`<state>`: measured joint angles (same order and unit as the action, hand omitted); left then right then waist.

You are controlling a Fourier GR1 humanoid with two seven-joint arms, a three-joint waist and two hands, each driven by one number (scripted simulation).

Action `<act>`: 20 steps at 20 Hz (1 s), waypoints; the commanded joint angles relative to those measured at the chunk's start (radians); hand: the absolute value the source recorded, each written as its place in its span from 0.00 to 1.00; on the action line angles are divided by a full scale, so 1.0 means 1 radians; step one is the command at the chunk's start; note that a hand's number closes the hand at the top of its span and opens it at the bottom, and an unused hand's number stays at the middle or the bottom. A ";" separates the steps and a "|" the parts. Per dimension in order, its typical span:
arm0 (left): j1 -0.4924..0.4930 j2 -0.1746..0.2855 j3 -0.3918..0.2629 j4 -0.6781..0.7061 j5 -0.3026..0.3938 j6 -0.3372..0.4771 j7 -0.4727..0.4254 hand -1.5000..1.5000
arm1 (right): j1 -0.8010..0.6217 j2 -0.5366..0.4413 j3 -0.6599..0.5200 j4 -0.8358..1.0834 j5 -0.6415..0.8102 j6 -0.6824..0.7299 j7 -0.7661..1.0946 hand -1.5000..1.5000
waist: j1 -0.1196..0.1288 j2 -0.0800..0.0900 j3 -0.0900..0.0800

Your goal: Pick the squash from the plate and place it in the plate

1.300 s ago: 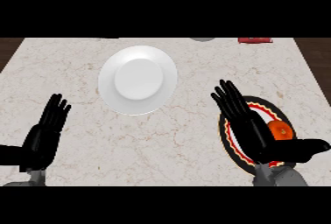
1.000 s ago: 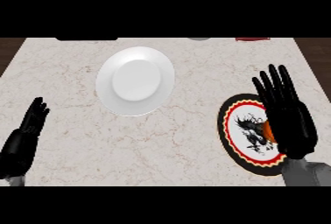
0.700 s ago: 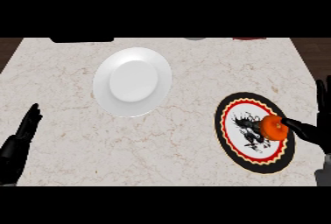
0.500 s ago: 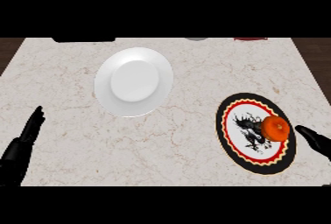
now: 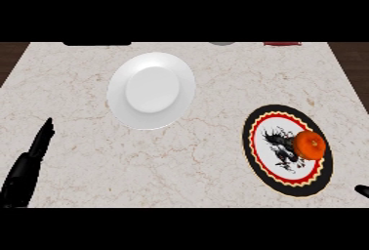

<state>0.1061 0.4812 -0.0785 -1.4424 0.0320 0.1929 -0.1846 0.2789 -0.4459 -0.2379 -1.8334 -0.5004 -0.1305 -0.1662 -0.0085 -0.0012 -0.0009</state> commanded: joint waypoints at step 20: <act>-0.082 -0.063 0.008 0.012 -0.077 -0.015 0.078 0.50 | -0.232 -0.372 0.172 0.230 0.228 0.344 0.504 0.00 | 0.013 0.003 0.001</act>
<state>0.0690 0.4478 -0.0612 -1.4637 -0.0191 0.1663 -0.1301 0.0966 -0.7943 -0.1097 -1.6335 -0.3150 0.1544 0.2876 0.0086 0.0017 0.0001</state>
